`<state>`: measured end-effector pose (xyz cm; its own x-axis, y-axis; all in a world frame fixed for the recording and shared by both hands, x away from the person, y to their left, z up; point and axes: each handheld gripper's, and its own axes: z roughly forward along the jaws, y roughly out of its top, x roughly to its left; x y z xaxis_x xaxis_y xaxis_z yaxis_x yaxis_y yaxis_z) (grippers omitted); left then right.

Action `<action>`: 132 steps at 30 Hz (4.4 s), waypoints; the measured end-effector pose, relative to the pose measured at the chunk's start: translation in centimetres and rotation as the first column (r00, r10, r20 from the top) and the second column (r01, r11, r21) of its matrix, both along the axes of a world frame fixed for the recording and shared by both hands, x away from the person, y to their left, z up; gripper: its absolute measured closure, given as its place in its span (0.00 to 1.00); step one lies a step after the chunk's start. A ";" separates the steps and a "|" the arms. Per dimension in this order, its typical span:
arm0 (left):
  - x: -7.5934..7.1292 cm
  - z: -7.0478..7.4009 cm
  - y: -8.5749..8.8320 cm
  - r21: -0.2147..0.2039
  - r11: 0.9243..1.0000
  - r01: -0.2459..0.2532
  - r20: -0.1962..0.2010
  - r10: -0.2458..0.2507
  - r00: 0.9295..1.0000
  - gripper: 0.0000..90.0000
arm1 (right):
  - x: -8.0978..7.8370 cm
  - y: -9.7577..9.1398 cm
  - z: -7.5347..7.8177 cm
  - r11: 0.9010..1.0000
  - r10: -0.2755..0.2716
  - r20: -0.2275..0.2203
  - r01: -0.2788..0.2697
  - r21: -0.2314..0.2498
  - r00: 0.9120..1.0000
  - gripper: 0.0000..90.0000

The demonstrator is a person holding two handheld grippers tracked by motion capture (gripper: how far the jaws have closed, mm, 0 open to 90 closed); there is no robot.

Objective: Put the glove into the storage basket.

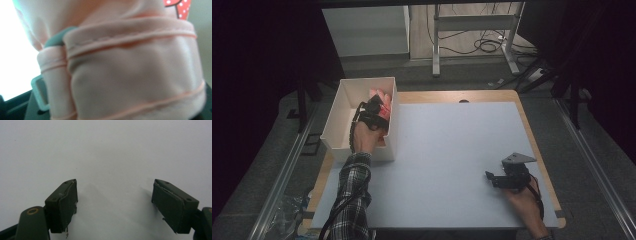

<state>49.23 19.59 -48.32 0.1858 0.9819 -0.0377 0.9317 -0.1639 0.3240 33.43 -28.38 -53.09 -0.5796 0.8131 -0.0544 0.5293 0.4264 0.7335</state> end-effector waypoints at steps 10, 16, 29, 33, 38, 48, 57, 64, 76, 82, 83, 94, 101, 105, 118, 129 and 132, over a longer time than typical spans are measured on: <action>0.1 -0.2 0.3 0.036 0.999 -0.019 -0.033 0.021 0.999 0.10 | 0.0 0.0 0.0 1.000 0.000 0.000 0.000 0.000 1.000 0.24; -0.5 1.2 1.1 -0.046 0.999 -0.022 0.043 0.024 0.999 0.06 | 0.0 0.0 0.0 1.000 0.000 0.000 0.000 0.000 1.000 0.24; -2.9 3.5 2.8 -0.125 0.992 -0.008 0.173 0.029 0.985 0.05 | 0.0 0.0 0.0 1.000 -0.001 0.000 0.001 -0.001 1.000 0.23; -4.0 4.5 3.3 -0.138 0.990 0.010 0.219 0.020 0.975 0.05 | 0.0 0.0 0.0 1.000 -0.001 0.000 0.001 0.000 1.000 0.23; -5.4 5.5 3.6 -0.135 0.990 0.038 0.271 0.000 0.963 0.04 | 0.0 0.0 0.0 1.000 -0.002 0.000 0.002 0.000 1.000 0.23; -8.3 6.2 3.4 -0.142 0.985 0.095 0.334 -0.042 0.942 0.04 | 0.0 0.0 0.0 1.000 -0.002 0.001 0.002 -0.001 1.000 0.23; -10.7 6.4 3.5 -0.123 0.982 0.144 0.369 -0.090 0.925 0.04 | 0.0 0.0 0.0 1.000 -0.002 0.000 0.002 -0.002 1.000 0.23; -12.6 6.3 3.3 -0.122 0.970 0.212 0.403 -0.147 0.903 0.04 | 0.0 0.0 0.0 1.000 -0.002 0.000 0.002 -0.003 1.000 0.23; -15.6 5.3 2.3 -0.134 0.945 0.299 0.430 -0.216 0.877 0.04 | 0.0 0.0 0.0 1.000 0.000 0.001 0.000 -0.004 1.000 0.23; -17.0 4.8 1.7 -0.139 0.932 0.334 0.444 -0.242 0.862 0.05 | 0.0 0.0 0.0 1.000 -0.001 0.001 0.001 -0.003 1.000 0.23; -17.2 4.7 1.6 -0.140 0.930 0.339 0.448 -0.246 0.860 0.05 | 0.0 0.0 0.0 1.000 -0.001 0.001 0.001 -0.003 1.000 0.23; -19.7 3.9 -1.1 -0.130 0.890 0.437 0.481 -0.329 0.813 0.05 | 0.0 0.0 0.0 1.000 -0.001 0.001 0.001 -0.003 1.000 0.23; -20.3 2.4 -2.9 -0.106 0.871 0.481 0.485 -0.377 0.789 0.05 | 0.0 0.0 0.0 1.000 -0.001 0.002 0.001 -0.003 1.000 0.23; -20.3 1.0 -3.7 -0.119 0.858 0.499 0.486 -0.388 0.783 0.05 | 0.0 0.0 0.0 1.000 -0.001 0.002 0.001 -0.003 1.000 0.23; -19.8 -3.3 -6.1 -0.130 0.824 0.551 0.448 -0.447 0.774 0.04 | 0.0 0.0 0.0 1.000 -0.001 0.002 0.001 -0.003 1.000 0.23; -19.5 -6.5 -8.0 -0.078 0.816 0.572 0.410 -0.497 0.765 0.01 | 0.0 0.0 0.0 1.000 -0.001 0.002 0.001 -0.004 1.000 0.23; -19.5 -6.5 -8.0 -0.080 0.817 0.571 0.413 -0.494 0.765 0.01 | 0.0 0.0 0.0 1.000 -0.001 0.003 0.001 -0.004 1.000 0.23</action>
<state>29.77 11.56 -54.85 0.7139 0.6993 -0.0358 0.5227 -0.4983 0.6917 33.42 -28.35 -53.07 -0.5787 0.8134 -0.0588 0.5278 0.4286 0.7333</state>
